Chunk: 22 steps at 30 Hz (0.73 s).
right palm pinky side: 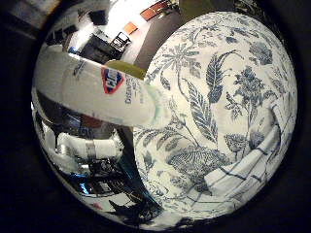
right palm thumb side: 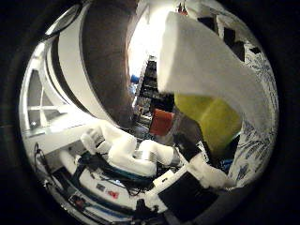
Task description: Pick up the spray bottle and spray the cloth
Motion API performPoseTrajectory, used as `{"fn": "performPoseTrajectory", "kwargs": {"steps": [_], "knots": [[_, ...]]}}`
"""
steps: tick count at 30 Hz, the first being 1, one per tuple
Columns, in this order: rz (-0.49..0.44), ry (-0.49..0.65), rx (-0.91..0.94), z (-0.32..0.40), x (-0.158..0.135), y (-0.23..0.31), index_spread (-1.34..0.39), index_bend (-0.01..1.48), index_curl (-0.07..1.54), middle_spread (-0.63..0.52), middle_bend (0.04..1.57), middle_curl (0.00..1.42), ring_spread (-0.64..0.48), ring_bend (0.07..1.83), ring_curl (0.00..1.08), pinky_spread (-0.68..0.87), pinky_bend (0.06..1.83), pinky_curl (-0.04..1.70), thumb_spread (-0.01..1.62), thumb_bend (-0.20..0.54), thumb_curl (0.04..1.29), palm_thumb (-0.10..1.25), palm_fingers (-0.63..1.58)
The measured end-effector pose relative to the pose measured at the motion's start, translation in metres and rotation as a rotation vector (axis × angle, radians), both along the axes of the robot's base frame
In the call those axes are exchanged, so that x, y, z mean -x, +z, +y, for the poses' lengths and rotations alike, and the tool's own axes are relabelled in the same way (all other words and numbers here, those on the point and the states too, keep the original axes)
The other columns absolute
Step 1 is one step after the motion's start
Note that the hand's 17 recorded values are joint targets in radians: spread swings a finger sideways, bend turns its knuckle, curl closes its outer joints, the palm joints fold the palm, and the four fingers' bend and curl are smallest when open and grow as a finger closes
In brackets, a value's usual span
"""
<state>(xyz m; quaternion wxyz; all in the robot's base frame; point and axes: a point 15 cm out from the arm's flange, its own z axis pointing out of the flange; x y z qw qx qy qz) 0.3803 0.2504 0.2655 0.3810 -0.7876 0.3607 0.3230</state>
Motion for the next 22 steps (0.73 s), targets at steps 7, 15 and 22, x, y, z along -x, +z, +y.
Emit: {"fn": "performPoseTrajectory", "kwargs": {"steps": [7, 15, 22], "knots": [[-0.038, -0.018, 0.032, -0.02, 0.007, 0.011, -0.26, 0.22, 0.43, 0.08, 0.39, 0.35, 0.19, 0.51, 0.26, 0.48, 0.5, 0.48, 1.03, -0.026, 0.41, 0.63, 0.05], [-0.071, -0.078, 0.089, -0.066, 0.01, 0.039, -0.26, 0.17, 0.37, 0.1, 0.28, 0.34, 0.21, 0.4, 0.24, 0.49, 0.43, 0.39, 1.04, -0.023, 0.39, 0.64, 0.13], [-0.033, -0.096, 0.132, -0.094, 0.038, 0.07, -0.25, 0.17, 0.34, 0.11, 0.24, 0.34, 0.22, 0.34, 0.24, 0.47, 0.39, 0.34, 1.05, -0.024, 0.39, 0.65, 0.15]]}}
